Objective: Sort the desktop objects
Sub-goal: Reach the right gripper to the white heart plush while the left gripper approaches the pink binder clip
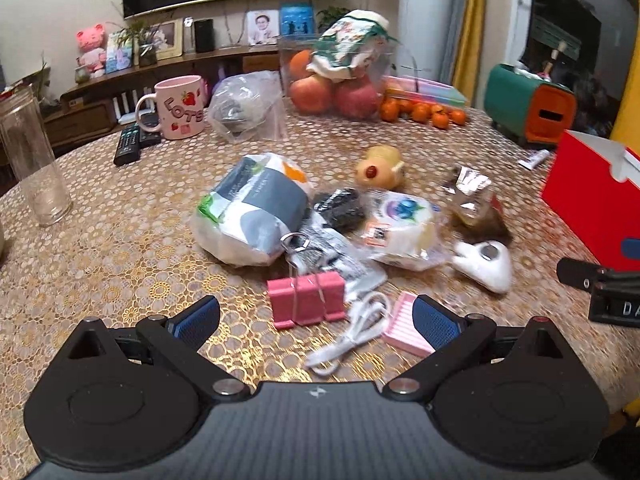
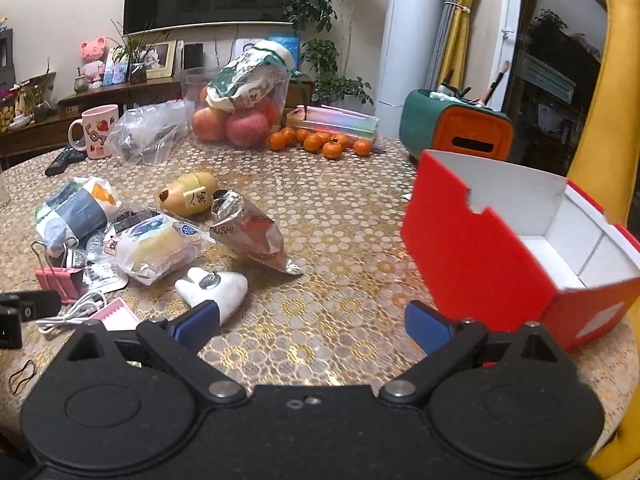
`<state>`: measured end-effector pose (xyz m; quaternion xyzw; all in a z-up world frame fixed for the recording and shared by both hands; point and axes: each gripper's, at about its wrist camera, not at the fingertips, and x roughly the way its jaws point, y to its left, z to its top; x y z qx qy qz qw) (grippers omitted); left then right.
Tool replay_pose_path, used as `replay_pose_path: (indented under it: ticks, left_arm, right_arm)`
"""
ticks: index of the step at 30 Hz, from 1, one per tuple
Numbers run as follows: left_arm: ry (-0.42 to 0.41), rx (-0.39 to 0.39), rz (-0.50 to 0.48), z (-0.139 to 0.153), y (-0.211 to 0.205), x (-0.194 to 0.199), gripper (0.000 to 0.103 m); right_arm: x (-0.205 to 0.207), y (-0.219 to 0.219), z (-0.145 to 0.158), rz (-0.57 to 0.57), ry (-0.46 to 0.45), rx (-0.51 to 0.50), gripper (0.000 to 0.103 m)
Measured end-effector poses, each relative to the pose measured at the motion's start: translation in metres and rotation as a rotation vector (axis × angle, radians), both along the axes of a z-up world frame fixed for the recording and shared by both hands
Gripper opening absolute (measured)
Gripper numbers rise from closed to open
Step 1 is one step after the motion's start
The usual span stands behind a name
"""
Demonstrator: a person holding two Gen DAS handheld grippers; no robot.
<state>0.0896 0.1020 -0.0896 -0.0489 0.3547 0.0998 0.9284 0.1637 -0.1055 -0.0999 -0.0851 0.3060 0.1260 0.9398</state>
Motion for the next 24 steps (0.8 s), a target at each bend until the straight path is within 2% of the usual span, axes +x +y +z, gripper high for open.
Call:
replay_pose_path:
  ticks: [9, 13, 19, 24]
  left_arm:
    - [0.031, -0.043, 0.058, -0.016, 0.018, 0.021, 0.102]
    - [0.024, -0.035, 0.054, -0.019, 0.018, 0.026, 0.102]
    - [0.035, -0.047, 0.057, -0.025, 0.02, 0.033, 0.096]
    - [0.035, -0.046, 0.051, -0.027, 0.02, 0.035, 0.084]
  right_arm:
    - [0.019, 0.029, -0.019, 0.059, 0.027, -0.014, 0.098]
    - [0.025, 0.039, -0.025, 0.081, 0.037, -0.023, 0.096]
    - [0.034, 0.048, -0.034, 0.092, 0.062, -0.029, 0.092]
    - [0.039, 0.052, -0.036, 0.099, 0.075, -0.009, 0.09]
